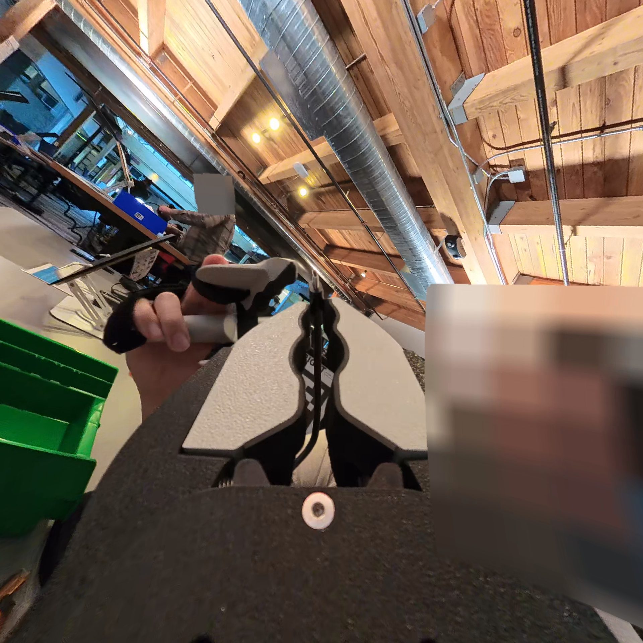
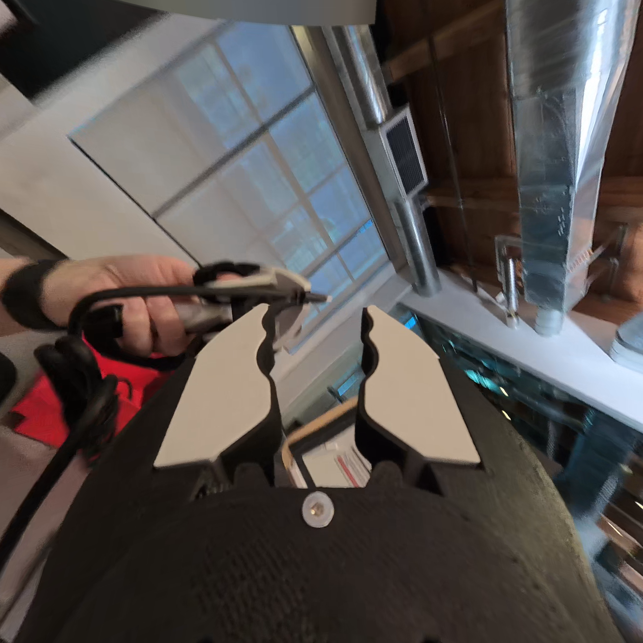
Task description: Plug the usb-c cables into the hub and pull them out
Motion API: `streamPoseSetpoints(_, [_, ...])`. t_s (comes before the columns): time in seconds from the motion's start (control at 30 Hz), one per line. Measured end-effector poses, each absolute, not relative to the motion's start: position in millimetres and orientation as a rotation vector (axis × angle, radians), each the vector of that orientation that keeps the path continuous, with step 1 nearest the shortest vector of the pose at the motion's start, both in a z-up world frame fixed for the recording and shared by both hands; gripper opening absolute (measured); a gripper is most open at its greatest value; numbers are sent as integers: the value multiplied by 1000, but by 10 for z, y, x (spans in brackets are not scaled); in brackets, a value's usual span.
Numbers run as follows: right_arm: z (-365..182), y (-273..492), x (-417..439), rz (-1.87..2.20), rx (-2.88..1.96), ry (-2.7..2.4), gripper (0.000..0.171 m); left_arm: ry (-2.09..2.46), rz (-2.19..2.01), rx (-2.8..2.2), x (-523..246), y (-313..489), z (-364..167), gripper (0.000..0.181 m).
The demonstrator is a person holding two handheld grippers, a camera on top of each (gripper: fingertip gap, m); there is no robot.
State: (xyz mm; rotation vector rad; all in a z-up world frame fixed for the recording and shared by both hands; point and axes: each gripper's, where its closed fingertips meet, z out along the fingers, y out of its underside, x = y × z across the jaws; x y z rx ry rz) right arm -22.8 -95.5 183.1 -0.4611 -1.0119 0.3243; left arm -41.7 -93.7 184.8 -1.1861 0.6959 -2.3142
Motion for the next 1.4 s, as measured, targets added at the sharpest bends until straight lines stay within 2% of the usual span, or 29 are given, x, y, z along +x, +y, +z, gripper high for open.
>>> streamPoseSetpoints(0.17, [1670,-689,-336,13,-508,-1016,48,719,-2298,-1203,-401,-961,1839,6])
streamPoseSetpoints(0.33, [1687,-794,-428,-174,-395,-936,48,709,-2288,-1211,-392,-946,1828,6])
streamPoseSetpoints(0.5, [1712,-941,-478,-263,-329,-858,40,695,-2292,-1214,-390,-934,1827,6])
streamPoseSetpoints(0.73, [1841,-1008,-411,-213,-371,-698,37,663,-2290,-1217,-361,-887,1800,6])
streamPoseSetpoints(0.9, [1829,-961,-380,-191,-423,-633,13,618,-2280,-1214,-348,-834,1783,5])
streamPoseSetpoints(1.03, [1856,-796,-322,-90,-557,-583,19,579,-2242,-1214,-336,-766,1757,5])
streamPoseSetpoints(1.4, [1770,-613,-418,-4,-724,-693,18,555,-2085,-1228,-391,-665,1757,5])
